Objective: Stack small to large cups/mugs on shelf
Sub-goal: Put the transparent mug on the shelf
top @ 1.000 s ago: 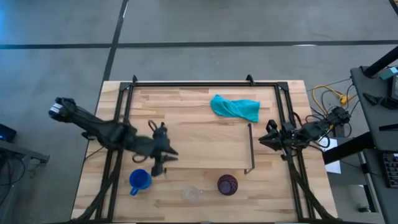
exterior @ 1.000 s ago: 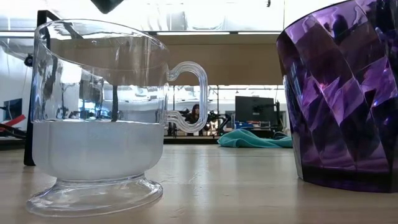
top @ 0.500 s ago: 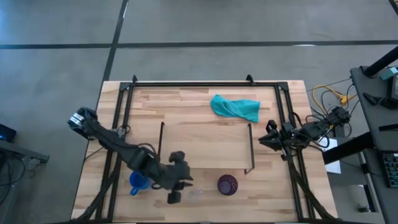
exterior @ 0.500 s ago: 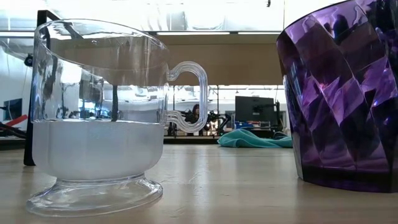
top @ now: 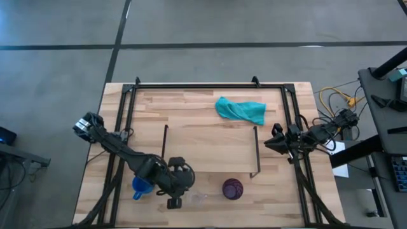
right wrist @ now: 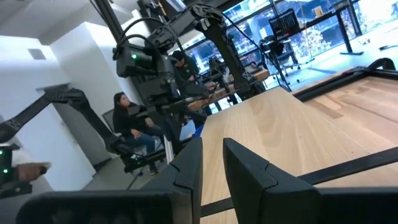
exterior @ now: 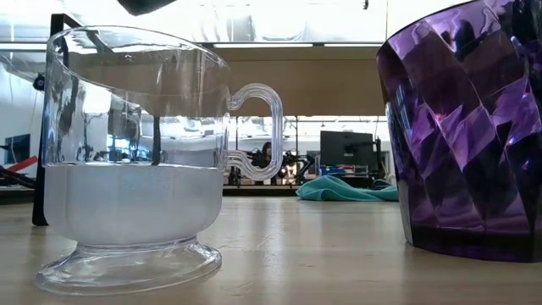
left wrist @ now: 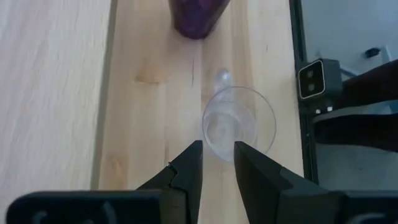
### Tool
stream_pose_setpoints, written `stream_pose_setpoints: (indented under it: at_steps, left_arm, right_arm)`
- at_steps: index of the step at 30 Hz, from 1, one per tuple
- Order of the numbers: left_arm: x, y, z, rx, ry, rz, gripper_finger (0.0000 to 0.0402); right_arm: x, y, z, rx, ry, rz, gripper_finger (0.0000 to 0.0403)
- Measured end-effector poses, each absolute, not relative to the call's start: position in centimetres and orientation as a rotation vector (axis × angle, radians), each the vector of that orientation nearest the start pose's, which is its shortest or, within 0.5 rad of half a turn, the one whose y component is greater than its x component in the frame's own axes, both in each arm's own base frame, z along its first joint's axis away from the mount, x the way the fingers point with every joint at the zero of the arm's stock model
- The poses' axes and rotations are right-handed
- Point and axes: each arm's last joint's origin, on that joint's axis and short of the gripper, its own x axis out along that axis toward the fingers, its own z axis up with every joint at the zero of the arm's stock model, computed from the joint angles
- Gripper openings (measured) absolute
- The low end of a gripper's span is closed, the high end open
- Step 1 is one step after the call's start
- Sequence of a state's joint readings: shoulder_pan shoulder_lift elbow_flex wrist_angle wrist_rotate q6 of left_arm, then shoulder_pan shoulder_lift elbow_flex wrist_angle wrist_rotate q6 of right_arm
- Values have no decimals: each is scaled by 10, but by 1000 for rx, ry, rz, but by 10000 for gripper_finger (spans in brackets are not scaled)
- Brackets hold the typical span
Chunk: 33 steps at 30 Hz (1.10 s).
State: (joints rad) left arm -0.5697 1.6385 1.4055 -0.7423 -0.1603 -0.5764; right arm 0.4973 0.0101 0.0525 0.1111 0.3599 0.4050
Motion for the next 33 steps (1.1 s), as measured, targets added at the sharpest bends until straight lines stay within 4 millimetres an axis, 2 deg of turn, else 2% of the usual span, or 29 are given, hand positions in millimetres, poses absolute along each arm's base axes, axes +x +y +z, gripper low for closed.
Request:
stream_pose_setpoints:
  at_steps: [9,16,19,25,28,33]
  left_arm:
    - [298,-187,270,-243,1032,-78,77]
    - [310,-191,262,-263,991,-85,77]
    - [314,-190,257,-266,996,-73,77]
    - [321,-187,247,-266,1017,-49,77]
    - [323,-185,245,-268,1025,-46,77]
    - [325,-182,244,-280,1034,-49,77]
  right_arm:
    - [86,35,192,454,-120,169,59]
    - [82,38,205,451,-227,338,59]
    - [83,39,208,422,-262,358,59]
    - [90,43,208,378,-221,357,59]
    - [95,47,218,353,-190,378,59]
    - [107,55,251,248,-171,410,59]
